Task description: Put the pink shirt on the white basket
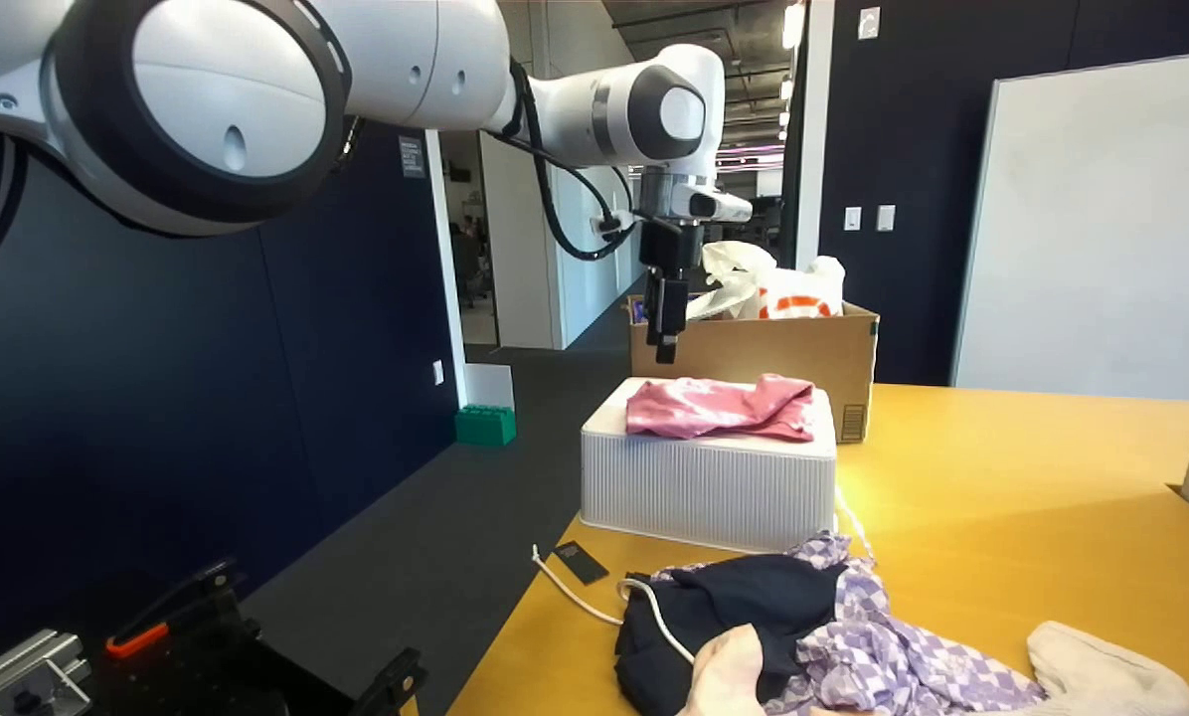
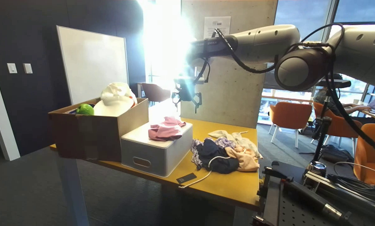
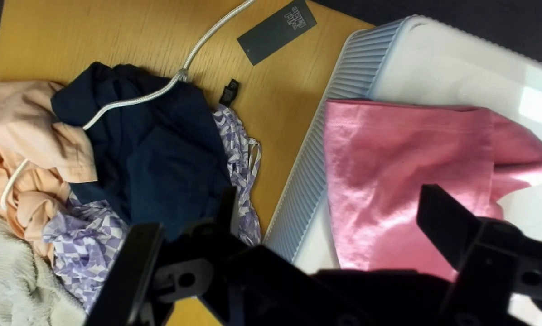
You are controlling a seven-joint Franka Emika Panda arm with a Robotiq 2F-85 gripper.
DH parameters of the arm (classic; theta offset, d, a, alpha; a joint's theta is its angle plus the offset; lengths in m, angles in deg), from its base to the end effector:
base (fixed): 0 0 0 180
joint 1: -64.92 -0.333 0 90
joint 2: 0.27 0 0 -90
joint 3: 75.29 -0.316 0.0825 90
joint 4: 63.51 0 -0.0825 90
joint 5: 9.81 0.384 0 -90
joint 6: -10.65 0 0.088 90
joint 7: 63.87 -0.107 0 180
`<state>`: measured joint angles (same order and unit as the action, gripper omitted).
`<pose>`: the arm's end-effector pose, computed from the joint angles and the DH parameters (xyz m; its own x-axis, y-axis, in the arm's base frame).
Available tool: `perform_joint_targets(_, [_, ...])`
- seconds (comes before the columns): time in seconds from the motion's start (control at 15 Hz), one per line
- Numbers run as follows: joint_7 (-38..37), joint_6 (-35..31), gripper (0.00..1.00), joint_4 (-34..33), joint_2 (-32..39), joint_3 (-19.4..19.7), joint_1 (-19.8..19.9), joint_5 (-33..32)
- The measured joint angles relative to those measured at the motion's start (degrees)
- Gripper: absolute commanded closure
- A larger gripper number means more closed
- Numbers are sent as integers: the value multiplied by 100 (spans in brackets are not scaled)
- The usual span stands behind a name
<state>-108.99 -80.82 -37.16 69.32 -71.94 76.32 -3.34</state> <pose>0.7780 -0.1635 0.2952 0.5236 -0.8466 -0.0953 -0.8497 -0.5271 0.0142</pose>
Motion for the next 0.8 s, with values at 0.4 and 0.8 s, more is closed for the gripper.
perform_joint_targets(0.4, [-10,6,0,-33,-3,0,-6,-12])
perform_joint_targets(0.8, [-418,-8,0,-23,55,342,-158,-450])
